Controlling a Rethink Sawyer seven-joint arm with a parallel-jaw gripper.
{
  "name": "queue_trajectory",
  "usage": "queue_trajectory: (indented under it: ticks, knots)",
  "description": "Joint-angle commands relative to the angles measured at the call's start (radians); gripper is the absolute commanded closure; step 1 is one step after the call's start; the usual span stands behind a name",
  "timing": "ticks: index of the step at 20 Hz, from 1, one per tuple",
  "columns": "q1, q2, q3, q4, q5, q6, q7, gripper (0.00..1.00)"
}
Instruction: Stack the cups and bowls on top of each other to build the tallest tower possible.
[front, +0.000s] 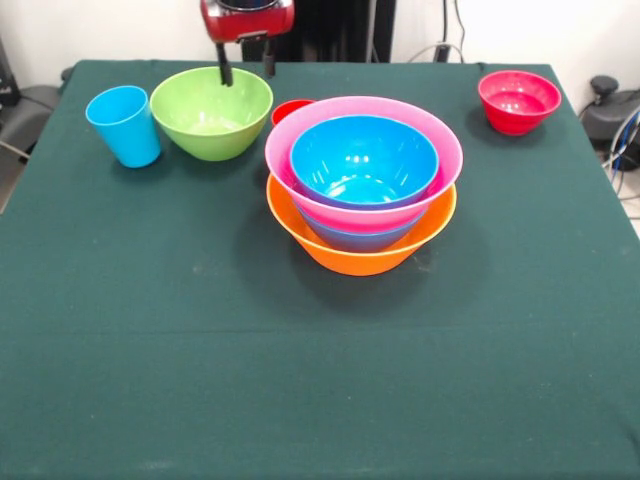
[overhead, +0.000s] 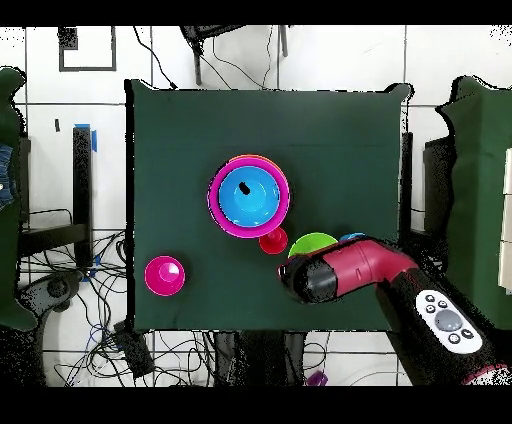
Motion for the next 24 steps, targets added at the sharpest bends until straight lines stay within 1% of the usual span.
queue_trajectory:
  ticks: [1,6,11,14,16,20,23,24]
  knots:
    - [0.074,0.043,-0.035,0.097,-0.09,-0.132,0.039,0.0]
    - [0.112,0.042,-0.075,0.098,-0.101,-0.173,0.073,0.0]
    - [0.13,0.033,-0.101,0.052,-0.124,-0.17,0.036,0.0]
    - [0.145,0.026,-0.122,0.035,-0.146,-0.189,0.04,0.0]
    - [0.164,0.022,-0.146,0.022,-0.179,-0.206,0.051,0.0]
    - [0.225,0.053,-0.204,-0.026,-0.259,-0.251,0.111,0.0]
    - [0.299,0.085,-0.274,-0.092,-0.353,-0.29,0.2,0.0]
    - [0.315,0.091,-0.293,-0.104,-0.367,-0.306,0.225,0.0]
